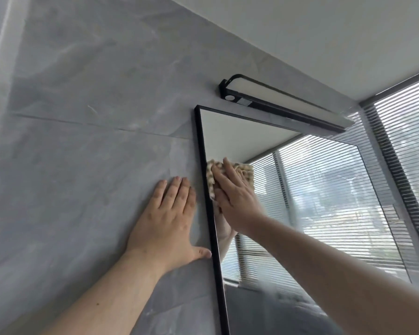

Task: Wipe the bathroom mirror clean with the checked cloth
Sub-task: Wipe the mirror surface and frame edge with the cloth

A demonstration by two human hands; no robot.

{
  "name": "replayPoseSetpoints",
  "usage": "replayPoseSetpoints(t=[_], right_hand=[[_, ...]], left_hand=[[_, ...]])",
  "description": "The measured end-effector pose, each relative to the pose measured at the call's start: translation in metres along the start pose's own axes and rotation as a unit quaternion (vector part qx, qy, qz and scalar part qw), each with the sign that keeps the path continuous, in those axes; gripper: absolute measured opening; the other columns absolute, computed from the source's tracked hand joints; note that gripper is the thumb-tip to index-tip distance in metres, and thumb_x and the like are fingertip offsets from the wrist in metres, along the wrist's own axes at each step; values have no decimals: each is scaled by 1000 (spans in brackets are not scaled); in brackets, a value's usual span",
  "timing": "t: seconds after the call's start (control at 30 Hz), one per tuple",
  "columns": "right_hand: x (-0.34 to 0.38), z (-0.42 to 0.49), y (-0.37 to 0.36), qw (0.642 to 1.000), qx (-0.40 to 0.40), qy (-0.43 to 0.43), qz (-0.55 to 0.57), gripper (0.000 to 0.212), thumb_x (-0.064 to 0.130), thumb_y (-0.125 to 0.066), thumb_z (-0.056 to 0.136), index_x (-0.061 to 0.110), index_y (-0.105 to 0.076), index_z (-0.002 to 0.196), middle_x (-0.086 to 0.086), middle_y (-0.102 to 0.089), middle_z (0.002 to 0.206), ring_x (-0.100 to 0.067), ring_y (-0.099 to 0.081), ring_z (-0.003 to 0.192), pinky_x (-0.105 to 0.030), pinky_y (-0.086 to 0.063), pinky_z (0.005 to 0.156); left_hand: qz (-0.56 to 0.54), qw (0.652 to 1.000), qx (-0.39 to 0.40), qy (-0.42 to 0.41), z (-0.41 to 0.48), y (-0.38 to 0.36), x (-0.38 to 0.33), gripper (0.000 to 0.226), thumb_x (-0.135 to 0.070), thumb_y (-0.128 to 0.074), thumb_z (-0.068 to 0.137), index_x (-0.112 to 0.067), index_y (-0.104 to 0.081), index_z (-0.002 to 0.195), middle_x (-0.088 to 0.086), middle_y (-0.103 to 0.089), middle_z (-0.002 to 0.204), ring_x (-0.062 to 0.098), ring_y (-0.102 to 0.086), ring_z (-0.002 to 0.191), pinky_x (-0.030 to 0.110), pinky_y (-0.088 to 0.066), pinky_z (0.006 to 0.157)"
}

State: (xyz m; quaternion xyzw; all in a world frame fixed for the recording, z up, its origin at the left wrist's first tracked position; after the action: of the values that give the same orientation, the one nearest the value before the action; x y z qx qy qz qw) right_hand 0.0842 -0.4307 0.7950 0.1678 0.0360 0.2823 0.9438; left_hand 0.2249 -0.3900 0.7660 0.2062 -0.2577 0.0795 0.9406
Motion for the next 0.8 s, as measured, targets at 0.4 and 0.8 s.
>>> replayPoseSetpoints(t=[0.4, 0.8], right_hand=[[-19, -68, -23, 994, 95, 35, -49, 53, 52, -17, 103, 56, 16, 144, 20, 37, 154, -6, 31, 145, -26, 19, 118], [-20, 126, 29, 998, -32, 4, -46, 54, 37, -25, 107, 30, -11, 159, -3, 8, 167, -25, 9, 153, -46, 4, 124]], left_hand=[[32, 999, 10, -25, 59, 17, 12, 143, -100, -34, 61, -2, 8, 156, 18, 15, 165, 29, 17, 152, 46, 16, 121], [19, 997, -58, -41, 60, 10, 14, 145, -102, -29, 57, -2, 2, 157, 16, 4, 166, 28, 8, 154, 48, 3, 124]])
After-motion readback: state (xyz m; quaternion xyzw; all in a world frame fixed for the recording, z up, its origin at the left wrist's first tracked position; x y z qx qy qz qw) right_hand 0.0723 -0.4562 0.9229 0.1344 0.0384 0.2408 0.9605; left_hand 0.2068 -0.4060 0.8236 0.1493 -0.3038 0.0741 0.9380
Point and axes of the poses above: each hand's wrist, its own z-axis towards the middle knuckle, its own y-axis out of the back of the hand, x = y × z, the point moved 7 cm from there along z, towards the middle knuckle
